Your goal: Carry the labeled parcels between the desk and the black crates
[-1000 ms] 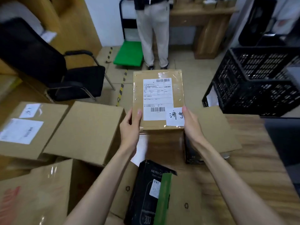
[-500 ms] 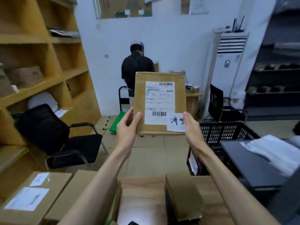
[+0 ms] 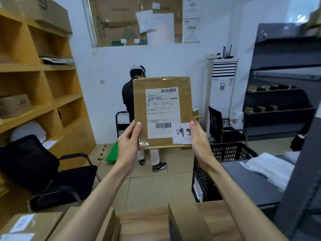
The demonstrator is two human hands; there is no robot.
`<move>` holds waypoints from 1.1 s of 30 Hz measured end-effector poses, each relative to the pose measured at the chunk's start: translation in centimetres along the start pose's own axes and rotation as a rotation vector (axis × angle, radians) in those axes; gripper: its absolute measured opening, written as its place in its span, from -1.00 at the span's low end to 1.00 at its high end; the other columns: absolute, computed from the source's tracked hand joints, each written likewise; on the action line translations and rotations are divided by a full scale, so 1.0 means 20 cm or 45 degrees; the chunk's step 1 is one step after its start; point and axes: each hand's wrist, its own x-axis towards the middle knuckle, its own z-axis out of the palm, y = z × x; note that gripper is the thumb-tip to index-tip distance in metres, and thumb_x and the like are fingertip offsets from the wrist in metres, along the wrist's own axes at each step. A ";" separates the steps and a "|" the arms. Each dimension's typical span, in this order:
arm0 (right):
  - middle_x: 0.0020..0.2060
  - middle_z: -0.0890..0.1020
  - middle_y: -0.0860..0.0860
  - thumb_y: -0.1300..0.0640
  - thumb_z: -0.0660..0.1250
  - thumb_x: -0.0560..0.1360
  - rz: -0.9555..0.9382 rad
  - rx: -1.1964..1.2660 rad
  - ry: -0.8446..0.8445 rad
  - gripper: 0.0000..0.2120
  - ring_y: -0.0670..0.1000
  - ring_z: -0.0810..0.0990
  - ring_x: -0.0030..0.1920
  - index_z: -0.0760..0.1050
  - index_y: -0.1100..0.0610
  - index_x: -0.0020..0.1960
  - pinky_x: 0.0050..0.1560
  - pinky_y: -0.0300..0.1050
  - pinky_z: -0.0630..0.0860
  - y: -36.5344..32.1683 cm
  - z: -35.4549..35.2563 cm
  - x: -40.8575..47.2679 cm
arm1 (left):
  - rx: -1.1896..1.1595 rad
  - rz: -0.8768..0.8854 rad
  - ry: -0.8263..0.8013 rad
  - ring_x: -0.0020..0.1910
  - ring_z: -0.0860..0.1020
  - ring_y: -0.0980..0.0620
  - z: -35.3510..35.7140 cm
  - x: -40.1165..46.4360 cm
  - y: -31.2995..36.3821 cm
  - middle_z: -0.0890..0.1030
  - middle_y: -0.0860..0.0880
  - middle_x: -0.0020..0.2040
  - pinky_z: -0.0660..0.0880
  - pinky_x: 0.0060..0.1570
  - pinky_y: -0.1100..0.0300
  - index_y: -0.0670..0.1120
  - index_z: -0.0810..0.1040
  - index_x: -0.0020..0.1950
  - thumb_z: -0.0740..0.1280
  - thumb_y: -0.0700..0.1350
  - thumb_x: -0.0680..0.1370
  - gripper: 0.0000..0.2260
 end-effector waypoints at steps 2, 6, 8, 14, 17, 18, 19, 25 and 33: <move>0.21 0.55 -0.33 -0.03 0.02 0.72 -0.001 0.007 0.004 -0.65 -0.46 0.46 0.21 0.33 -0.06 0.47 0.22 -0.50 0.35 -0.02 0.00 0.00 | -0.016 0.006 -0.026 0.20 0.65 0.09 0.00 -0.01 0.01 0.68 0.06 0.22 0.54 0.30 0.01 0.02 0.53 0.42 0.34 0.13 0.55 -0.54; 0.31 0.54 -0.23 -0.09 0.03 0.71 0.014 -0.026 0.017 -0.57 -0.34 0.44 0.33 0.32 0.01 0.52 0.42 -0.29 0.33 0.03 0.03 -0.03 | 0.000 0.032 -0.030 0.21 0.64 0.08 -0.06 -0.05 -0.01 0.69 0.03 0.21 0.59 0.20 0.19 -0.03 0.55 0.39 0.30 0.01 0.65 -0.67; 0.36 0.54 -0.10 -0.14 0.04 0.69 0.028 -0.019 -0.021 -0.51 -0.16 0.46 0.39 0.29 0.05 0.54 0.49 -0.03 0.32 0.06 0.08 -0.06 | 0.024 0.035 -0.004 0.22 0.64 0.04 -0.11 -0.08 -0.02 0.69 0.00 0.21 0.59 0.20 0.16 -0.08 0.54 0.42 0.29 0.00 0.66 -0.64; 0.05 0.65 -0.30 -0.02 0.00 0.72 0.033 -0.001 -0.196 -0.68 -0.32 0.59 0.11 0.36 -0.10 0.42 0.09 -0.44 0.46 0.09 0.30 -0.08 | 0.071 0.004 0.151 0.29 0.61 -0.04 -0.35 -0.17 -0.03 0.66 -0.04 0.27 0.48 0.37 -0.11 -0.08 0.51 0.46 0.31 0.03 0.65 -0.60; 0.12 0.66 -0.18 -0.05 0.01 0.72 0.026 0.026 -0.286 -0.63 -0.19 0.61 0.16 0.35 -0.05 0.47 0.18 -0.28 0.51 0.09 0.47 -0.11 | 0.131 0.025 0.256 0.27 0.62 -0.04 -0.52 -0.22 0.01 0.67 -0.01 0.25 0.52 0.32 -0.10 0.03 0.54 0.40 0.31 0.04 0.65 -0.67; 0.18 0.64 -0.11 -0.05 0.01 0.72 0.017 0.053 -0.329 -0.61 -0.14 0.60 0.19 0.33 -0.02 0.50 0.21 -0.23 0.51 0.09 0.53 -0.13 | 0.160 0.045 0.294 0.24 0.63 0.00 -0.58 -0.25 0.04 0.68 0.03 0.23 0.56 0.27 -0.04 0.07 0.54 0.39 0.30 0.04 0.65 -0.69; 0.22 0.63 -0.08 -0.04 0.00 0.72 0.011 0.078 -0.372 -0.60 -0.14 0.59 0.21 0.31 0.01 0.52 0.23 -0.25 0.51 0.07 0.61 -0.15 | 0.192 0.062 0.342 0.20 0.64 0.05 -0.64 -0.29 0.06 0.69 0.07 0.20 0.59 0.22 0.05 0.09 0.53 0.40 0.29 0.05 0.65 -0.69; 0.43 0.46 -0.11 -0.10 0.01 0.71 -0.011 0.174 -0.608 -0.56 -0.15 0.38 0.45 0.31 -0.02 0.53 0.52 -0.07 0.23 -0.12 1.16 -0.38 | 0.308 0.109 0.640 0.06 0.65 0.25 -1.12 -0.58 0.32 0.70 0.26 0.06 0.59 0.02 0.27 0.13 0.48 0.42 0.27 0.06 0.66 -0.68; 0.00 0.58 -0.30 0.02 -0.01 0.73 0.033 0.458 -1.016 -0.76 -0.48 0.55 -0.05 0.29 -0.18 0.34 -0.07 -0.57 0.41 -0.55 1.88 -0.97 | 0.457 0.200 1.069 0.21 0.62 0.18 -1.83 -1.20 0.79 0.67 0.13 0.23 0.55 0.27 0.12 -0.01 0.52 0.46 0.32 0.07 0.63 -0.59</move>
